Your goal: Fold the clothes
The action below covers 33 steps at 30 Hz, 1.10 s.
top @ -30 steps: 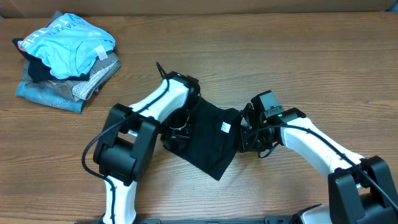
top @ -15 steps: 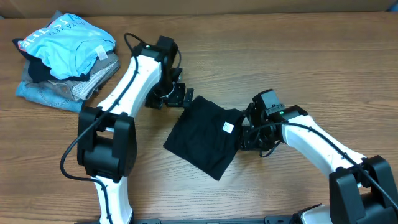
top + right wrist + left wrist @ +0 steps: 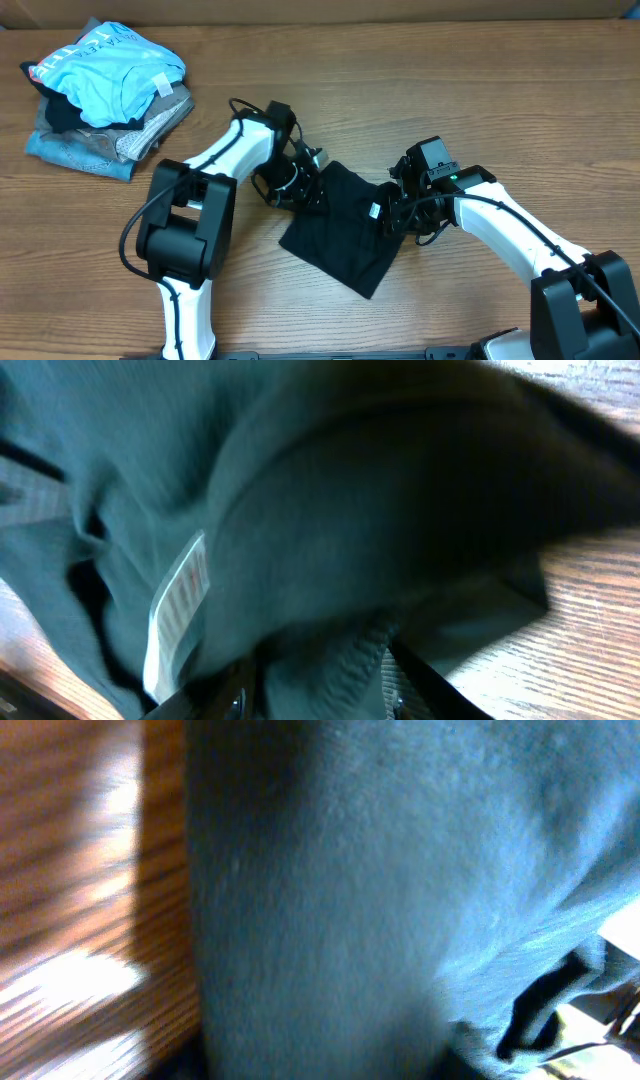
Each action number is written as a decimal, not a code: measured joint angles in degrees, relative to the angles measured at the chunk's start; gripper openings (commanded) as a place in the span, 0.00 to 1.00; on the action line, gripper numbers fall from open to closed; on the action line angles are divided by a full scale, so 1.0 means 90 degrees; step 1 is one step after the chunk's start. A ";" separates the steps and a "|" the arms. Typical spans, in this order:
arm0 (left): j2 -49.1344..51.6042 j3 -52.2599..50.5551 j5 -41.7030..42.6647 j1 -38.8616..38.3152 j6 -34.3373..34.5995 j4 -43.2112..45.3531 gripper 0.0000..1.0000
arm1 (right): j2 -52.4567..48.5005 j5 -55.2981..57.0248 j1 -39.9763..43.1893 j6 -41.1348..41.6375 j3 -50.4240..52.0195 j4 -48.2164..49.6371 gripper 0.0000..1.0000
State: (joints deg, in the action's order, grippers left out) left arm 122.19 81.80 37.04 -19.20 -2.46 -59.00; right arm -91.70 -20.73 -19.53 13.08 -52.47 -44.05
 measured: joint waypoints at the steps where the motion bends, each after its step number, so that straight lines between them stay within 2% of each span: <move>1: 0.0019 -0.0032 0.0022 -0.0051 -0.0070 0.0024 0.04 | 0.0000 0.0000 0.0000 0.0024 0.0000 -0.0002 0.39; 7: 0.0041 0.0146 0.0107 -0.0053 -0.0423 -0.0350 0.04 | 0.0000 0.0097 0.0185 0.0044 -0.0279 -0.0627 0.36; 11: 0.0080 0.1178 0.0104 0.0325 -0.0537 -0.1265 0.04 | 0.0005 0.0189 0.0665 0.0046 -0.0935 -0.1168 0.35; 13: 0.0092 0.2203 0.0092 0.0753 -0.0583 -0.1812 0.04 | 0.0007 0.0219 0.0935 0.0041 -0.1362 -0.1452 0.36; 17: 0.0092 0.4158 0.0100 0.1761 -0.0583 -0.2176 0.04 | 0.0053 0.0253 0.1205 0.0049 -0.1826 -0.1712 0.35; 21: 0.0092 0.5489 -0.0046 0.2960 -0.0529 -0.1761 0.04 | 0.0078 0.0253 0.1202 0.0049 -0.1885 -0.1848 0.35; 24: 0.0090 0.5770 -0.0155 0.3927 -0.0274 -0.1042 0.05 | 0.0078 0.0243 0.1202 0.0044 -0.1885 -0.1987 0.35; 25: 0.0090 0.5770 -0.0194 0.4199 -0.0197 -0.0886 0.12 | 0.0078 0.0236 0.1200 0.0046 -0.1885 -0.2055 0.35; 26: 0.0097 0.5770 -0.0245 0.4532 -0.0092 -0.0755 0.25 | 0.0078 0.0233 0.1202 0.0049 -0.1885 -0.2106 0.35; 27: 0.0117 0.5770 -0.0282 0.4809 -0.0036 -0.0680 0.50 | 0.0078 0.0228 0.1200 0.0046 -0.1885 -0.2144 0.35; 28: 0.0141 0.5770 -0.0318 0.5056 0.0061 -0.0636 0.87 | 0.0078 0.0226 0.1200 0.0049 -0.1885 -0.2183 0.35; 29: 0.0175 0.5770 -0.0355 0.5302 0.0146 -0.0627 1.00 | 0.0078 0.0226 0.1200 0.0049 -0.1885 -0.2220 0.35; 33: 0.0464 0.5773 -0.0527 0.5933 0.0415 -0.0746 1.00 | 0.0078 0.0204 0.1200 0.0049 -0.1885 -0.2310 0.35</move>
State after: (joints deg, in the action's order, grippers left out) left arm 126.37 133.75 32.29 34.20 1.28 -65.71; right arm -91.00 -18.90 -8.73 13.52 -69.43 -64.84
